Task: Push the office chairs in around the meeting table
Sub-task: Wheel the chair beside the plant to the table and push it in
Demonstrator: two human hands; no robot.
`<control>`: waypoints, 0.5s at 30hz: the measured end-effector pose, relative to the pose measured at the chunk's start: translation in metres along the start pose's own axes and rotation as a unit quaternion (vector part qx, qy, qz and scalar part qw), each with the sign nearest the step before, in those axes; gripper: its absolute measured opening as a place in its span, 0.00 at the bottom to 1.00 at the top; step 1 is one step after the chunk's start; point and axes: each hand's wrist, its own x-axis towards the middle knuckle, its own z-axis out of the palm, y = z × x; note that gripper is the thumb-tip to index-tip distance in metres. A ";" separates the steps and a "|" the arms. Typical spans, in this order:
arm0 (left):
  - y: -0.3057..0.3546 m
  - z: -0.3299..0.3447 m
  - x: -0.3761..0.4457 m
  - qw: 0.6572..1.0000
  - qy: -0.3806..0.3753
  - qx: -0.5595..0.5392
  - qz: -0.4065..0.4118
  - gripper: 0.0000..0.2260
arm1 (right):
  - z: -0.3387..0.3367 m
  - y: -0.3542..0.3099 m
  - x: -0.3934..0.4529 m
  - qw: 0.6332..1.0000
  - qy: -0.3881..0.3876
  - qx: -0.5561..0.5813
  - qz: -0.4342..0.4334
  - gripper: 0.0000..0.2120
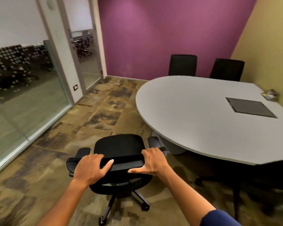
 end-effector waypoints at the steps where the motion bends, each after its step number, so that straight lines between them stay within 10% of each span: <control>1: 0.019 0.004 0.005 1.000 -0.002 -0.005 0.017 0.32 | 0.001 0.014 -0.017 1.000 0.001 0.002 0.022 0.45; 15: 0.150 0.032 0.045 0.990 -0.029 -0.039 0.132 0.40 | -0.011 0.093 -0.142 0.981 -0.009 0.000 0.195 0.46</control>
